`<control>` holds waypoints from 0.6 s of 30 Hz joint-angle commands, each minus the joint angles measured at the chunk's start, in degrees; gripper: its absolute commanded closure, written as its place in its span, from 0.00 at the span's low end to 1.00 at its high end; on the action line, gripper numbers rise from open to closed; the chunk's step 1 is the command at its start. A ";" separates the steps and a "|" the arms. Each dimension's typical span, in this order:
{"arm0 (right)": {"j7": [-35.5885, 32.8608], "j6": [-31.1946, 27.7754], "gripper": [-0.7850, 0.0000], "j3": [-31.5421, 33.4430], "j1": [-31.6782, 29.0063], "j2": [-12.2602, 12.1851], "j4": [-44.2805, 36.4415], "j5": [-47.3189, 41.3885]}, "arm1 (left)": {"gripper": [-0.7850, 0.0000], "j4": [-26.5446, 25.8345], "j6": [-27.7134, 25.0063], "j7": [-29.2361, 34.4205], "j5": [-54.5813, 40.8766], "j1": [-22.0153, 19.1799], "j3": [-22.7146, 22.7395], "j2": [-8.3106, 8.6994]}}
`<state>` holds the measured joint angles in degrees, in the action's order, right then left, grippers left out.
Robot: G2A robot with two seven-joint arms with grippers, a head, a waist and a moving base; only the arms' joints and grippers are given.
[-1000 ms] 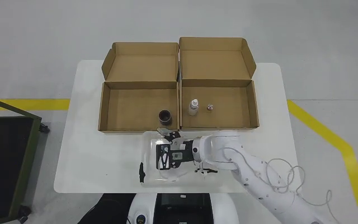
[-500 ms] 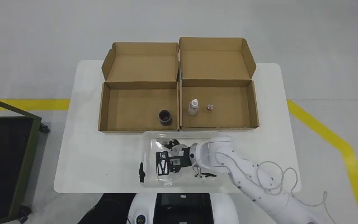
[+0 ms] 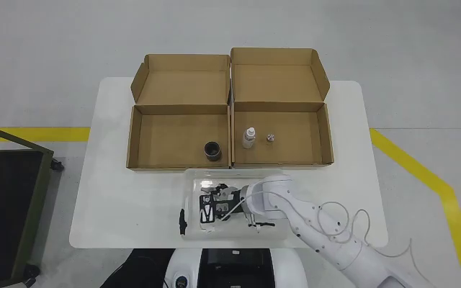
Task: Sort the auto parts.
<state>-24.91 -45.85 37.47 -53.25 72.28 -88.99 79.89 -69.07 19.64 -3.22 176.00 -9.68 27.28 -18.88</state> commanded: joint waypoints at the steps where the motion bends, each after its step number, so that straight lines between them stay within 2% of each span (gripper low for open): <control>1: 0.38 0.20 0.44 0.13 0.02 0.03 0.48 0.01 | 0.00 0.00 0.00 0.00 0.00 0.00 0.00 0.00; 5: 0.85 0.29 0.64 0.54 0.03 0.02 0.72 0.11 | 0.00 0.00 0.00 0.00 0.00 0.00 0.00 0.00; 8: 0.79 0.08 0.86 0.86 -0.11 -0.05 0.35 0.13 | 0.00 0.00 0.00 0.00 0.00 0.00 0.00 0.00; 9: 0.69 0.12 0.96 1.01 -0.16 -0.08 0.17 0.15 | 0.00 0.00 0.00 0.00 0.00 0.00 0.00 0.00; 10: 0.65 0.04 1.00 1.22 -0.26 -0.13 -0.14 0.04 | 0.00 0.00 0.00 0.00 0.00 0.00 0.00 0.00; 18: 0.89 -1.54 1.00 3.71 -1.31 -0.85 -5.13 -1.56 | 0.00 0.00 0.00 0.00 0.00 0.00 0.00 0.00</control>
<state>-23.99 -47.30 40.80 -54.42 71.54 -93.50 78.54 -69.07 19.64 -3.22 176.00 -9.68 27.28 -18.88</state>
